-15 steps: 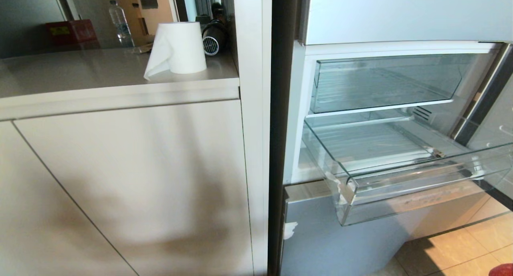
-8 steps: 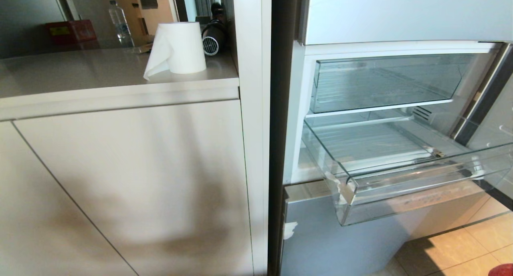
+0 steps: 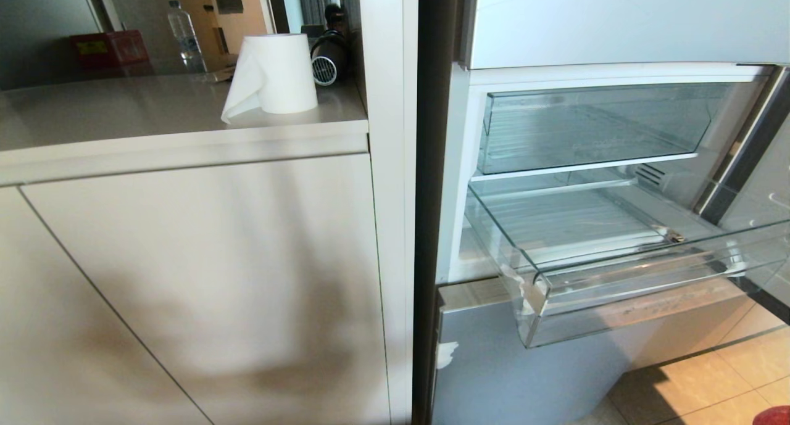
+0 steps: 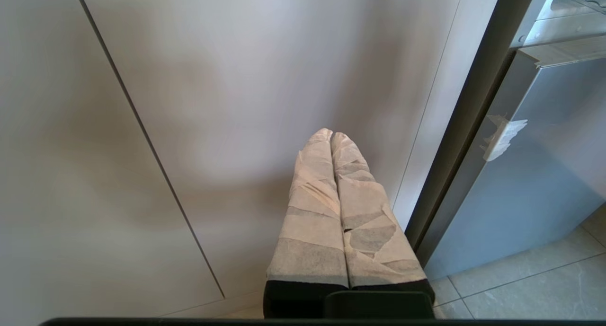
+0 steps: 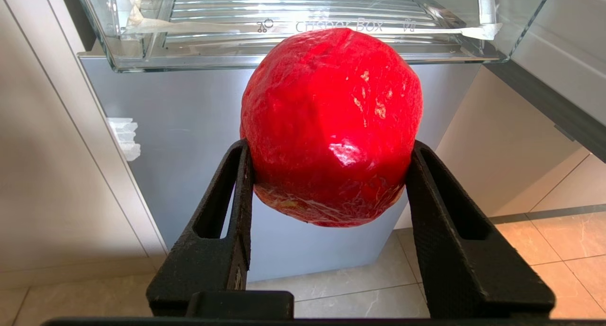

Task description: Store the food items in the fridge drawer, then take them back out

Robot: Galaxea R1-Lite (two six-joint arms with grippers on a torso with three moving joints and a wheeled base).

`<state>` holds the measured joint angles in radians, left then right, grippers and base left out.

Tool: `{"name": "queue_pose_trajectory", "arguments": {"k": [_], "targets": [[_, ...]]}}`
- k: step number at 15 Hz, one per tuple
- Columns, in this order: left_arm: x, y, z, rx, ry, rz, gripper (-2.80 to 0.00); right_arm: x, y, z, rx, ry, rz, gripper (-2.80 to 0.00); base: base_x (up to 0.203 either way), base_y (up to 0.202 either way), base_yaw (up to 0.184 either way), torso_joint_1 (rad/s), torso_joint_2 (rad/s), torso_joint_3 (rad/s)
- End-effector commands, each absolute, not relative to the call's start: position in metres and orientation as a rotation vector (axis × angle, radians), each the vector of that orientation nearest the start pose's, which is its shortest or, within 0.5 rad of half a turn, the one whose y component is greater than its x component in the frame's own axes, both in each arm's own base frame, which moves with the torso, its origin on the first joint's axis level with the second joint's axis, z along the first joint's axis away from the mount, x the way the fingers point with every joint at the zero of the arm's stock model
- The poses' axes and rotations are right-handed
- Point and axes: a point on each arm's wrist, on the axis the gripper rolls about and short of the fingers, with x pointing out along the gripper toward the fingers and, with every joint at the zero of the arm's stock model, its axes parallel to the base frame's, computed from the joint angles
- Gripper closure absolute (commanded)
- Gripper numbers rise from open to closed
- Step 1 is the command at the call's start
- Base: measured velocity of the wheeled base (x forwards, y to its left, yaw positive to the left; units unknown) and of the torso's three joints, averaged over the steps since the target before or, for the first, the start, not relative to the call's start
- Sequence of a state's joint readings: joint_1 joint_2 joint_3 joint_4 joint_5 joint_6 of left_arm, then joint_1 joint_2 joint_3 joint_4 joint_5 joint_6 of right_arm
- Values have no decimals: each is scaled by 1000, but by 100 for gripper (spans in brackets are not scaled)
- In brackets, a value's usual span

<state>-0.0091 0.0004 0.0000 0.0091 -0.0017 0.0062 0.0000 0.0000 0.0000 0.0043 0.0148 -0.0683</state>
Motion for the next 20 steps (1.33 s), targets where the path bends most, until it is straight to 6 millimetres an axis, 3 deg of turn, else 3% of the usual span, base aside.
{"name": "queue_pose_trajectory", "arguments": {"k": [1, 5, 13, 16, 20], "targets": [[-23, 0, 75, 6, 11, -11, 0, -23, 0, 75, -69, 6, 16, 0, 0, 0, 0, 0, 0, 0], [-23, 0, 74, 6, 11, -11, 0, -21, 0, 81, -69, -24, 14, 0, 0, 0, 0, 0, 0, 0], [-23, 0, 75, 6, 11, -11, 0, 12, 1, 159, -70, -57, 76, 0, 0, 0, 0, 0, 0, 0], [-23, 0, 75, 6, 10, -11, 0, 50, 4, 185, -49, 63, 113, 0, 0, 0, 0, 0, 0, 0], [-23, 0, 75, 6, 10, -11, 0, 126, 11, 224, 49, 187, 153, 0, 0, 0, 0, 0, 0, 0]]}}
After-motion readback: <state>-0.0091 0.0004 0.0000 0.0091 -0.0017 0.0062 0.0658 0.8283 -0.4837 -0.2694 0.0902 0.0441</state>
